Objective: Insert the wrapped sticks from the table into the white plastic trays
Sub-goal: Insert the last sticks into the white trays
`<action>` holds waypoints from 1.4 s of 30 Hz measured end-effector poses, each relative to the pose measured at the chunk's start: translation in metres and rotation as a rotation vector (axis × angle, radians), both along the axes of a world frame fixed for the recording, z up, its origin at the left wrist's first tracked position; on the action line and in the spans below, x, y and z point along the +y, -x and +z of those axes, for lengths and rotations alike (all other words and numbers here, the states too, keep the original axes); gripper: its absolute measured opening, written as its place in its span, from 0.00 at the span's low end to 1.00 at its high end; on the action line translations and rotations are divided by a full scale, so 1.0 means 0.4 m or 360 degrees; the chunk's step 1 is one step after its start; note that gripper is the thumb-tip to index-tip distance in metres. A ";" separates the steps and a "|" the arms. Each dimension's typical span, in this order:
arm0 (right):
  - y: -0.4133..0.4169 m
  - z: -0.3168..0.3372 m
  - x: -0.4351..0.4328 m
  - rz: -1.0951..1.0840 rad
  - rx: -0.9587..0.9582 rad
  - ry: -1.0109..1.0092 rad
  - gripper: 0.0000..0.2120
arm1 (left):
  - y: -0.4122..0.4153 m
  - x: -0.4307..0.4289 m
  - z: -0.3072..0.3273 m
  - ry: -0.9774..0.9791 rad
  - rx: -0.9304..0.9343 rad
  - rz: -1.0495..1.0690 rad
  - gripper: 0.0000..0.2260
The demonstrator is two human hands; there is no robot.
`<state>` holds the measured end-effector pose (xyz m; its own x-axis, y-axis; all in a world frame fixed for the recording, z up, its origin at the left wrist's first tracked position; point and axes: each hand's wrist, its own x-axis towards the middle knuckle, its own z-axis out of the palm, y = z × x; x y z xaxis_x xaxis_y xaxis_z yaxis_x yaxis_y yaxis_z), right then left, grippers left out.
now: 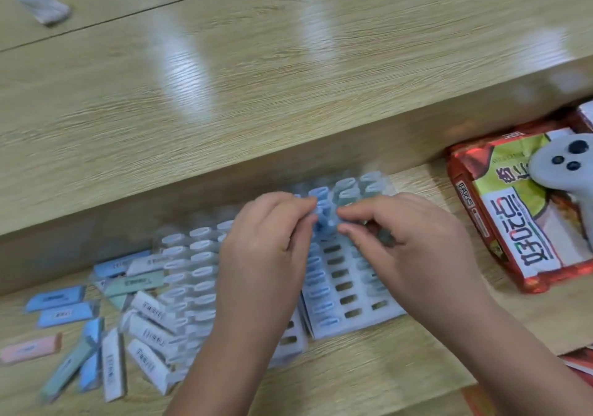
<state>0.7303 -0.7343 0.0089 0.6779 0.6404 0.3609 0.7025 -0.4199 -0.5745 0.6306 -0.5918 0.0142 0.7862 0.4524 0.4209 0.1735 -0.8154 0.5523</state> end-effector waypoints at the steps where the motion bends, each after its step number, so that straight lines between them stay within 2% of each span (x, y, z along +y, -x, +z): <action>1: -0.001 -0.001 -0.001 0.0024 -0.0007 0.0016 0.05 | 0.000 0.000 -0.003 -0.0007 0.0006 -0.0002 0.05; 8: -0.015 0.003 -0.013 0.0161 -0.0219 0.0104 0.04 | -0.003 0.003 0.001 0.0048 0.0065 0.0065 0.02; 12: -0.012 0.005 -0.009 0.0186 -0.0329 0.0228 0.04 | -0.003 0.008 -0.005 0.0141 0.0006 -0.0018 0.04; 16: -0.015 0.010 -0.011 0.0201 -0.0307 0.0327 0.07 | 0.002 0.024 -0.006 0.0387 -0.0015 -0.0065 0.06; 20: -0.007 0.013 -0.016 0.0219 -0.0266 0.0368 0.11 | -0.001 0.033 0.003 0.0444 0.0039 -0.0078 0.07; 28: -0.003 0.003 -0.018 0.0201 -0.0272 0.0303 0.10 | -0.013 0.032 -0.003 0.0273 -0.0070 -0.0123 0.05; 35: -0.003 0.005 -0.011 0.0214 -0.0324 0.0324 0.11 | -0.002 0.057 0.002 0.0369 0.0038 -0.0125 0.07; 42: -0.002 0.004 -0.009 0.0219 -0.0381 0.0343 0.11 | 0.000 0.051 -0.012 -0.0064 0.0002 -0.0219 0.05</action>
